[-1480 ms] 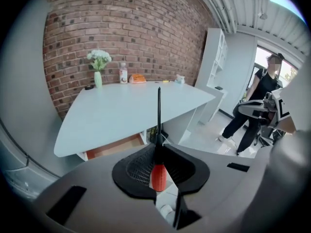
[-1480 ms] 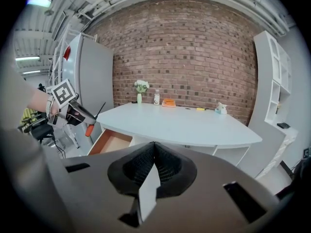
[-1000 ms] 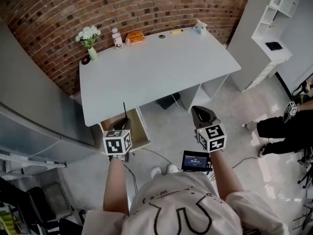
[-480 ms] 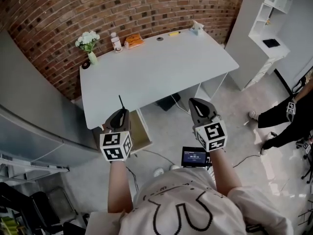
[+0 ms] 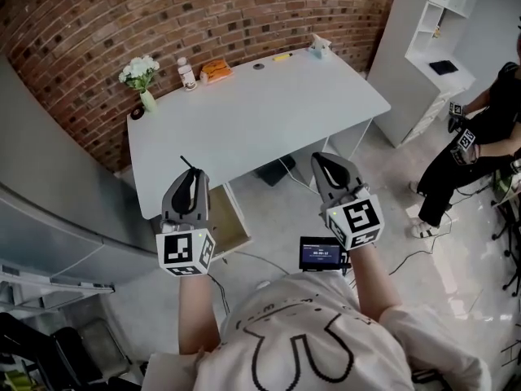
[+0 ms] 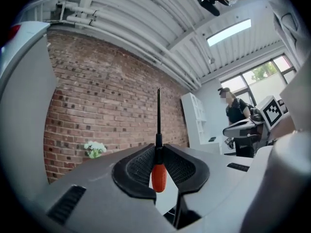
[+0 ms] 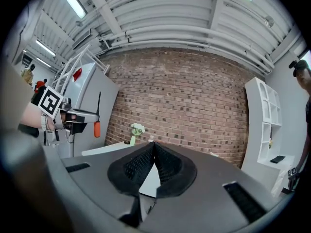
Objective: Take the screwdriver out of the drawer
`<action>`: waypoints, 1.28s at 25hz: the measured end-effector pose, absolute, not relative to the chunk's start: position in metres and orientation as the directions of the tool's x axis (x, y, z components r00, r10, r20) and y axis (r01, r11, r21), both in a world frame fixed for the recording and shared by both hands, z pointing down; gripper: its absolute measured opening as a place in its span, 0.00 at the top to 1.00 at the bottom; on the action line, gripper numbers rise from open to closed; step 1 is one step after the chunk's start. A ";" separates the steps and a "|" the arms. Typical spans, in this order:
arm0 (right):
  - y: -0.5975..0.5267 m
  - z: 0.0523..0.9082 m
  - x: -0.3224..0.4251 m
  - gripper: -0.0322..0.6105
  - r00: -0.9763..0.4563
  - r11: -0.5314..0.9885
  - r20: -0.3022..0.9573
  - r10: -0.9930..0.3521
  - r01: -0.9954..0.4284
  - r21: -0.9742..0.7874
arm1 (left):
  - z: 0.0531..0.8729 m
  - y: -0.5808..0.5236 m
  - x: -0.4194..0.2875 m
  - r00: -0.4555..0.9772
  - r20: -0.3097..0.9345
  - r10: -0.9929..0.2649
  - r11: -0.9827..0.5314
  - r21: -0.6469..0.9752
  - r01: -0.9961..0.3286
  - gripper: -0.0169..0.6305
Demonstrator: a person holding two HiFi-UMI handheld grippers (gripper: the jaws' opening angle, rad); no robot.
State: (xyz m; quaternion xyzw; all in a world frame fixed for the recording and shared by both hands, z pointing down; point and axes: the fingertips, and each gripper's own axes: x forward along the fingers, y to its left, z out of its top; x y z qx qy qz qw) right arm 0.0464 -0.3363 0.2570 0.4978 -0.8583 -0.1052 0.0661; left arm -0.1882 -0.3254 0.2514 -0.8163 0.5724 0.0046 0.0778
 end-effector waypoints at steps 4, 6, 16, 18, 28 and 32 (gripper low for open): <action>-0.331 0.247 0.041 0.92 -0.502 0.480 -0.016 -0.865 -0.835 0.268 | 0.239 -0.321 -0.185 0.366 -0.134 -0.921 -0.348 -0.140 -0.927 0.88; -0.331 0.245 0.039 0.92 -0.505 0.482 -0.017 -0.863 -0.832 0.274 | 0.236 -0.320 -0.183 0.372 -0.139 -0.918 -0.352 -0.148 -0.924 0.88; -0.334 0.248 0.043 0.92 -0.481 0.462 -0.012 -0.877 -0.849 0.258 | 0.237 -0.321 -0.187 0.356 -0.144 -0.923 -0.339 -0.131 -0.932 0.88; -0.334 0.247 0.043 0.92 -0.480 0.461 -0.014 -0.877 -0.849 0.259 | 0.237 -0.321 -0.186 0.355 -0.144 -0.924 -0.338 -0.132 -0.932 0.88; -0.335 0.246 0.047 0.92 -0.482 0.463 -0.014 -0.876 -0.850 0.252 | 0.235 -0.322 -0.179 0.356 -0.136 -0.924 -0.338 -0.140 -0.931 0.88; -0.336 0.244 0.046 0.92 -0.483 0.464 -0.015 -0.875 -0.849 0.253 | 0.232 -0.324 -0.180 0.353 -0.142 -0.925 -0.334 -0.141 -0.932 0.88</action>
